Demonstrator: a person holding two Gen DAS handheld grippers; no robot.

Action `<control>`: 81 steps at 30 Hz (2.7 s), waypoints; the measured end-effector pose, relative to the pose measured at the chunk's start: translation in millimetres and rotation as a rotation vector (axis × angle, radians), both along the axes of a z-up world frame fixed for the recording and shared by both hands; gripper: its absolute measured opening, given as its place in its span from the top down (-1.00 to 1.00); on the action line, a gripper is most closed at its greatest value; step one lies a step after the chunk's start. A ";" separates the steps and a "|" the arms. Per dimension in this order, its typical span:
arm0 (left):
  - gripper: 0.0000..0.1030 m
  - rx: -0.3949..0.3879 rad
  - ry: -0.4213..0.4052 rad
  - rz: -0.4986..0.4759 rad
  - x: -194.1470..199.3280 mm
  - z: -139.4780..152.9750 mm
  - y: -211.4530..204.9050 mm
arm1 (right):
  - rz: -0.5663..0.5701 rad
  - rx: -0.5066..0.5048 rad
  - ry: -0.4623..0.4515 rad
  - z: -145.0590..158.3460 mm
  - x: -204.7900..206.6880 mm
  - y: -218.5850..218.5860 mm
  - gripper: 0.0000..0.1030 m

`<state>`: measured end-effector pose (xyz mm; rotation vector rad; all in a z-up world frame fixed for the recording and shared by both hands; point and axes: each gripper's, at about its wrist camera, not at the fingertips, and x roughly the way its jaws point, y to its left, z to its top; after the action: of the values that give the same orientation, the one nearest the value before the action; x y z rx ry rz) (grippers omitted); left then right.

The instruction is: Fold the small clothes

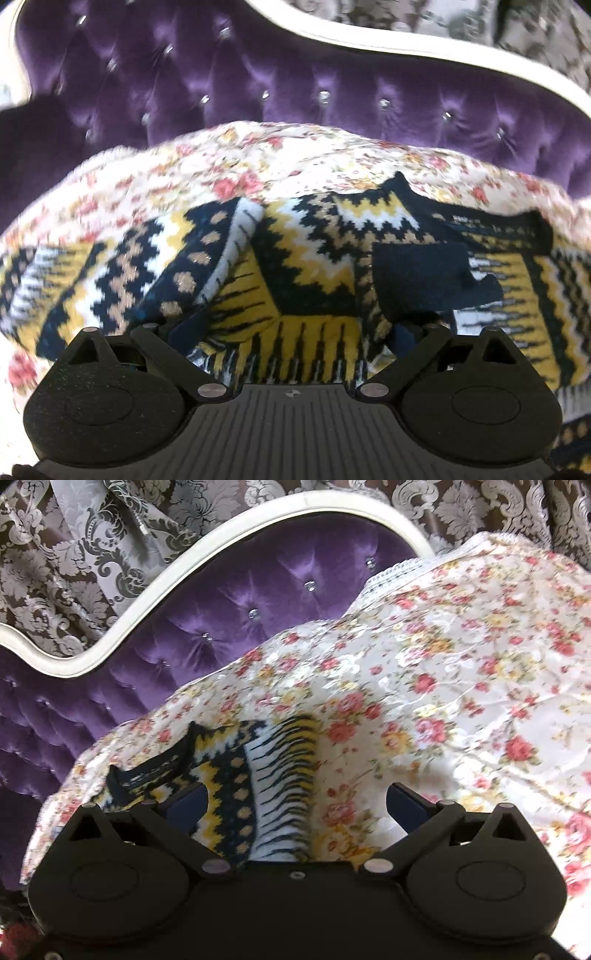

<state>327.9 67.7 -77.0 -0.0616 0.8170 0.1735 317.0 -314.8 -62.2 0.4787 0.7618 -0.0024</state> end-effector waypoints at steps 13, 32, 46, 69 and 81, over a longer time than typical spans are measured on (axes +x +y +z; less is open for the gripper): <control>-0.90 0.004 0.023 0.049 -12.6 0.6 17.2 | 0.160 -0.476 0.152 -20.7 13.2 41.6 -0.99; -0.99 -0.151 -0.111 -0.135 -56.9 36.3 64.8 | 0.212 0.084 -0.221 24.3 -14.9 27.9 -0.99; -0.99 -0.219 -0.122 0.083 -85.2 35.2 189.1 | 0.313 0.105 -0.242 22.0 -17.3 61.2 -0.99; -0.78 -0.395 -0.185 0.340 -79.4 8.4 274.7 | 0.386 0.062 -0.222 12.8 -17.8 90.8 -0.99; 0.88 -0.301 -0.270 0.305 -75.4 51.1 259.1 | 0.387 0.056 -0.214 13.8 -19.6 92.0 -0.99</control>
<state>252.5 326.8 -26.0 -0.4848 0.5551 0.3216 297.5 -222.8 -48.4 0.3715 0.6348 0.4262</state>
